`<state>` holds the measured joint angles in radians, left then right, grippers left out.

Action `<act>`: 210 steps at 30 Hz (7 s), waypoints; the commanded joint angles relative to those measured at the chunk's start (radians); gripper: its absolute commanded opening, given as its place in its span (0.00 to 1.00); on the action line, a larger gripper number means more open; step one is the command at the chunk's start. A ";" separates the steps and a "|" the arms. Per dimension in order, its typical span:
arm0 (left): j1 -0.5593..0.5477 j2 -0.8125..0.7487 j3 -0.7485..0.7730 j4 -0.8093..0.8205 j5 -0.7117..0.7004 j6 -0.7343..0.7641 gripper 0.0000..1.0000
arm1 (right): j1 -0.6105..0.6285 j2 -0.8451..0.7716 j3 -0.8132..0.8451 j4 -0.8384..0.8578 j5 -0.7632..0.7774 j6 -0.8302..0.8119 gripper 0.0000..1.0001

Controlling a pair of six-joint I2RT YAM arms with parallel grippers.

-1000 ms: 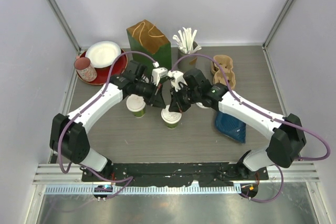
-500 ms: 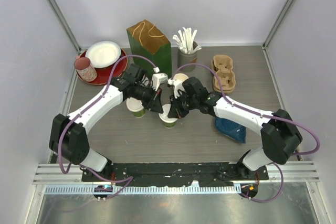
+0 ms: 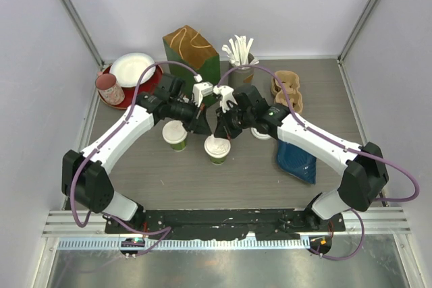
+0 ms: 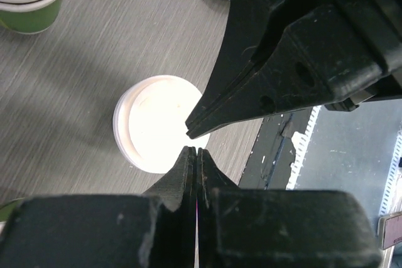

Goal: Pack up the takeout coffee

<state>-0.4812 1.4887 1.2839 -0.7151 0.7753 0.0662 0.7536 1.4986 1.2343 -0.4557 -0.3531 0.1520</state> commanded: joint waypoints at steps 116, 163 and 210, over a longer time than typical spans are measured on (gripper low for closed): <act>0.457 -0.148 -0.078 -0.133 -0.423 0.204 0.86 | 0.081 0.284 -0.030 0.436 0.108 0.156 0.77; 0.570 -0.182 0.035 -0.141 -0.430 0.234 0.86 | 0.174 0.681 0.645 0.285 0.032 0.094 0.92; 0.573 -0.231 0.052 -0.184 -0.436 0.195 0.86 | 0.006 0.712 1.203 -0.140 0.447 -0.393 0.91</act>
<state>0.0868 1.2945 1.3109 -0.8860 0.3222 0.2661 0.7494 2.1765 2.3501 -0.5488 0.1284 -0.1841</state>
